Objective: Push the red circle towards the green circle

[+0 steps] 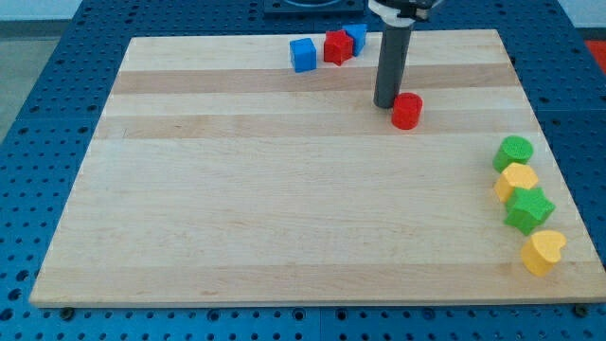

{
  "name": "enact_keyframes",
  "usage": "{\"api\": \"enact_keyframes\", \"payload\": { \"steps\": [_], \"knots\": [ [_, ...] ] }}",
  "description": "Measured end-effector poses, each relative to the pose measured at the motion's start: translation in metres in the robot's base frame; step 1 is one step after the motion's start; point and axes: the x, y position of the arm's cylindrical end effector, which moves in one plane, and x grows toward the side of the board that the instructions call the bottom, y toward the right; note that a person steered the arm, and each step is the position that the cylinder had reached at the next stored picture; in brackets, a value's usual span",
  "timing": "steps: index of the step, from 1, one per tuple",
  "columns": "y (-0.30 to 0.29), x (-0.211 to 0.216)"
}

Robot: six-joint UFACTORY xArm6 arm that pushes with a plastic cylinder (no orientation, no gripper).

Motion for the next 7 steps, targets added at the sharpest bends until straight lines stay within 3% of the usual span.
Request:
{"api": "enact_keyframes", "payload": {
  "steps": [4, 7],
  "knots": [
    [0.005, 0.053],
    [0.018, 0.055]
  ]
}}
